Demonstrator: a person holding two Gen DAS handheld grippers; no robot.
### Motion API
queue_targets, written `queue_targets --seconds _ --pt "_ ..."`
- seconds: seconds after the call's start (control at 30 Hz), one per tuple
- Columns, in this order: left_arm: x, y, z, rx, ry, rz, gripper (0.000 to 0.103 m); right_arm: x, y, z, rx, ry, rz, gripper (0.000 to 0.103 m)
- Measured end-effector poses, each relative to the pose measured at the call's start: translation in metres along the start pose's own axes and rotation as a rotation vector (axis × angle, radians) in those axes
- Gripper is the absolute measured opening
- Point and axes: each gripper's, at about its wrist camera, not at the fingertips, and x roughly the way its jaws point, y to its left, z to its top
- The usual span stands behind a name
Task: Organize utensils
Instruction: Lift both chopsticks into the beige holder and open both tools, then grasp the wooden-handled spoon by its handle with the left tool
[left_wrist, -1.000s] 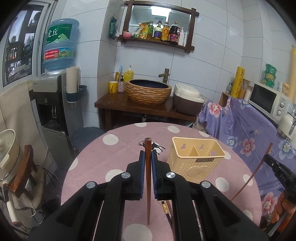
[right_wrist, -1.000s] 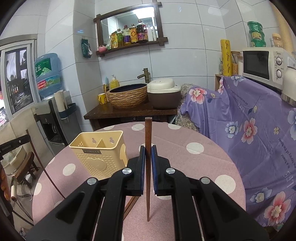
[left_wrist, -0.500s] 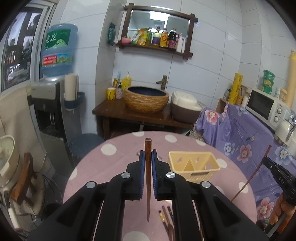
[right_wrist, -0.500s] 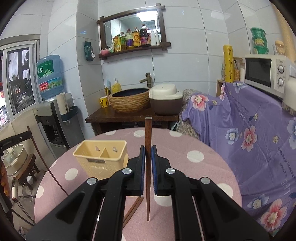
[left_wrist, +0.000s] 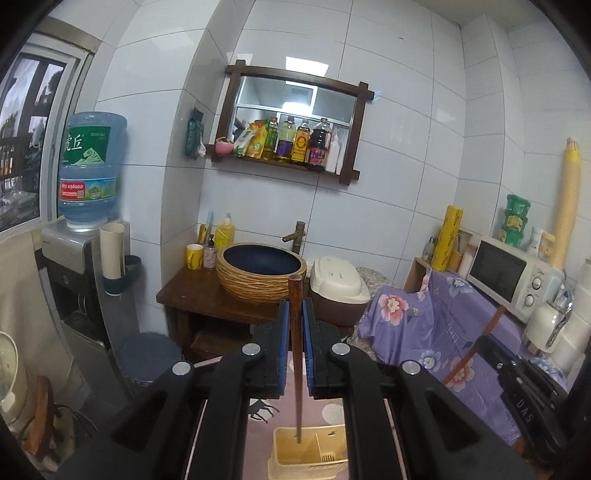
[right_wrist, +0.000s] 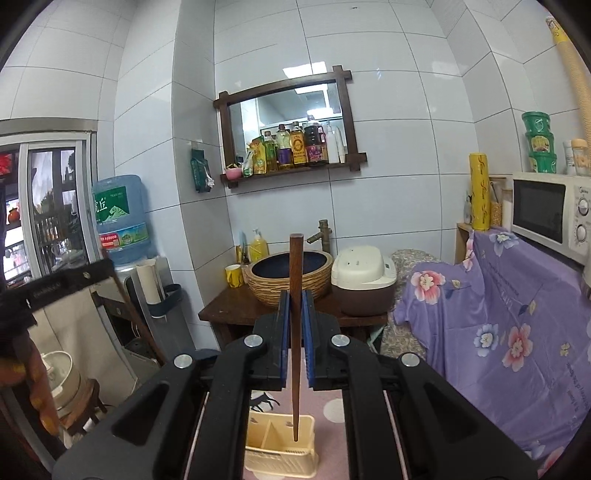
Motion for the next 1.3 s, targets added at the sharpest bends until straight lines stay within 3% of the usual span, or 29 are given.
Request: queue_targets --seconds 0.27,0.47,0.63,0.8,0.9,0.93,0.97,1.03,1.1,1.3 --pt "0.061 0.003 -0.079 -0.042 0.163 -0.009 0.008 0.059 -0.003 -0.078 0.045 0.133 -0.030 0.008" --pt "0.084 0.007 -0.121 -0.039 0.243 -0.002 0.008 0.081 -0.011 -0.124 0.059 0.210 -0.040 0.007" --pt "0.090 0.011 -0.135 -0.027 0.253 0.024 0.008 0.083 -0.011 -0.131 0.037 0.194 -0.051 0.008" --pt "0.087 0.014 -0.136 -0.050 0.255 0.001 0.008 0.082 -0.016 -0.131 0.054 0.189 -0.052 0.008" --pt "0.079 0.012 -0.133 -0.032 0.236 -0.006 0.009 0.078 -0.019 -0.133 0.062 0.184 -0.054 0.017" --pt "0.075 0.012 -0.133 -0.025 0.228 -0.008 0.018 0.076 -0.020 -0.134 0.069 0.185 -0.049 0.027" --pt "0.071 0.012 -0.133 -0.021 0.222 -0.012 0.037 0.073 -0.021 -0.135 0.074 0.183 -0.046 0.034" --pt "0.058 0.014 -0.135 -0.024 0.194 -0.015 0.061 0.067 -0.020 -0.138 0.068 0.179 -0.042 0.035" --pt "0.042 0.016 -0.139 -0.015 0.164 -0.011 0.064 0.058 -0.018 -0.143 0.045 0.179 -0.048 0.035" --pt "0.007 0.028 -0.171 0.020 0.183 -0.026 0.087 0.022 -0.017 -0.173 -0.014 0.191 -0.029 0.046"
